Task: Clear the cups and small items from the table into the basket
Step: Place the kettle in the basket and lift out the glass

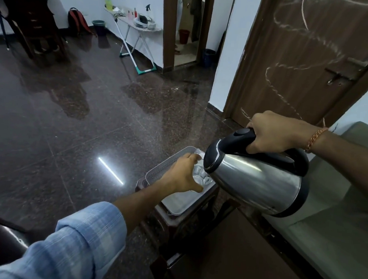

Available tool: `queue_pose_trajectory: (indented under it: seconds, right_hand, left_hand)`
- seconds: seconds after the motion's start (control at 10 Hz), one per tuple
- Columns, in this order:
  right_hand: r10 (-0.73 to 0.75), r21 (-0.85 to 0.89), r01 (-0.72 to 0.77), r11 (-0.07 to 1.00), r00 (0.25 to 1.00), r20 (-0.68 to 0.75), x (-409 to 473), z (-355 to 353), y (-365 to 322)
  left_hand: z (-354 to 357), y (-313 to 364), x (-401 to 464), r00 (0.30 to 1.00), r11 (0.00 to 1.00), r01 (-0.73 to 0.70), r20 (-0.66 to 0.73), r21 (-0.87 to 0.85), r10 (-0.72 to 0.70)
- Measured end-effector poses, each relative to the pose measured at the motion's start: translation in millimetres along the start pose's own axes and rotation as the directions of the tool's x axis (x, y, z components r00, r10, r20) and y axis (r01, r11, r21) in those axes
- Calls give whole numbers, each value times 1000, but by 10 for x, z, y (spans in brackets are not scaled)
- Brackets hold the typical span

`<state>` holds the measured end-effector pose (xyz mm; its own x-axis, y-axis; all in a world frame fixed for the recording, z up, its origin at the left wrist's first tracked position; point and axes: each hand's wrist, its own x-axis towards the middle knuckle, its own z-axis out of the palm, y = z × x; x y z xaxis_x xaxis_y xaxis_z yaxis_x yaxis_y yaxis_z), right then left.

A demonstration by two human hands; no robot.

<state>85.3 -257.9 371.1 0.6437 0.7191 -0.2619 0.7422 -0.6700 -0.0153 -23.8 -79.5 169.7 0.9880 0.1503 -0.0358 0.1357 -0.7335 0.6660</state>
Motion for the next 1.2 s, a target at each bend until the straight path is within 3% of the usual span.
queue_pose_trajectory:
  seconds: [0.4, 1.2]
  right_hand:
    - [10, -151, -2, 989, 999, 50, 22, -153, -169]
    - [118, -246, -96, 965, 990, 76, 95, -197, -246]
  left_hand:
    - [-27, 92, -32, 1000, 1000, -14, 15, -20, 14]
    - [20, 149, -78, 1000, 1000, -19, 12, -21, 19]
